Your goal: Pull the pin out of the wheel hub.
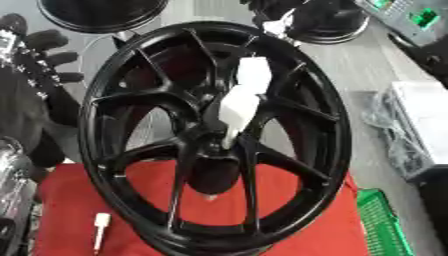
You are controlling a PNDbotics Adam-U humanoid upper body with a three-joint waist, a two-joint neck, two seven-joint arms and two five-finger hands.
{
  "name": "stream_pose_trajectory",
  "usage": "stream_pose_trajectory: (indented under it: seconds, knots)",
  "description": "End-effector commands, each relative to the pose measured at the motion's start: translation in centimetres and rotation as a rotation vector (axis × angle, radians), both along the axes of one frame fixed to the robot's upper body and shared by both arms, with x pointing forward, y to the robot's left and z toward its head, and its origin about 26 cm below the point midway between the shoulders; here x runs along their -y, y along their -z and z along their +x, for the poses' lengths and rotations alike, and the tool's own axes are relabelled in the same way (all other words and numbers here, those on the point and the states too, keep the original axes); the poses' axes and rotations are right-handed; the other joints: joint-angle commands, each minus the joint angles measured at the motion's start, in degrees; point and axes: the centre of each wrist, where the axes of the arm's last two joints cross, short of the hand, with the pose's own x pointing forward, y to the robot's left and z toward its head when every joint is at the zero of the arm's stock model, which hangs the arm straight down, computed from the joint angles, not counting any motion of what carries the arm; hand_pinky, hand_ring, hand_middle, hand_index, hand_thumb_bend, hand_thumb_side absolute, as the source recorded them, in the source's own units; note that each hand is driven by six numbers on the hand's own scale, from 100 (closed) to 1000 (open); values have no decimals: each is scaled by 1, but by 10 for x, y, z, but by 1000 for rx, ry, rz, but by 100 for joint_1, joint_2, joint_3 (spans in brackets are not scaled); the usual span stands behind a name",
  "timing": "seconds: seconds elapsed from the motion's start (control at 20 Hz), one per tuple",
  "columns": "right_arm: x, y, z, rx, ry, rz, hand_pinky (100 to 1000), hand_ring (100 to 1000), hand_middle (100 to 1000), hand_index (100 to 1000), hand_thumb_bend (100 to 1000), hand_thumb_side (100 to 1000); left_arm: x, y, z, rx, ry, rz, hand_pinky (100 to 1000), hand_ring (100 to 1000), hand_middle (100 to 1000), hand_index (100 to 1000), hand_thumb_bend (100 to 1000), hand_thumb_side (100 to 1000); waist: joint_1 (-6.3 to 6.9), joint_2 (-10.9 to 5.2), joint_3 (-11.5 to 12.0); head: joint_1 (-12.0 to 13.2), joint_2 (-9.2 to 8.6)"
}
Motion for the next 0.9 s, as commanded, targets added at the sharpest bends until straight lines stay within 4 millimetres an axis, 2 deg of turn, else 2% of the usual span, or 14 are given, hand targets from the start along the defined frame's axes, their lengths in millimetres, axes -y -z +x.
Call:
stream_pose_trajectory:
  seconds: [0.05,0.2,0.3,0.4,0.45,0.55,0.6,0.65,0.9]
  knots:
    - [13,-17,-6,14,3,-26,829,774,737,858,100,363,-4,-6,0,20,-8,24,652,746,734,747,233,838,28,-168,-5,11,-12]
    - [20,-18,-9,-18,0,-27,831,777,739,865,100,288,-4,-6,0,20,-6,25,651,747,734,747,234,838,29,-167,1,26,-27]
    - [26,-19,-12,-33,-1,-12,832,775,737,864,110,333,-4,-6,0,19,-4,27,651,747,733,746,234,839,28,-164,5,45,-40]
    - [29,-21,-16,-38,-8,12,834,771,726,855,187,412,-3,-6,0,18,-1,28,651,747,733,746,234,840,29,-159,12,69,-56]
    - [30,-22,-18,-35,-9,25,835,772,725,854,194,428,-3,-6,0,18,1,29,651,747,733,746,234,840,30,-157,15,80,-62]
    - [30,-23,-22,-28,-12,35,847,779,726,851,238,518,-2,-6,0,18,3,30,651,747,732,746,234,840,29,-155,23,91,-65]
    - [30,-22,-24,-30,-15,32,852,782,726,849,348,491,-2,-6,0,18,3,30,651,747,732,746,231,845,28,-154,27,90,-62]
    - [29,-21,-25,-36,-16,25,855,783,725,849,269,550,-2,-6,0,18,3,29,651,747,732,746,234,840,27,-154,33,86,-59]
    - [24,-18,-28,-58,-14,1,870,792,729,850,268,600,-1,-7,0,20,8,26,651,748,732,746,235,838,22,-161,57,51,-49]
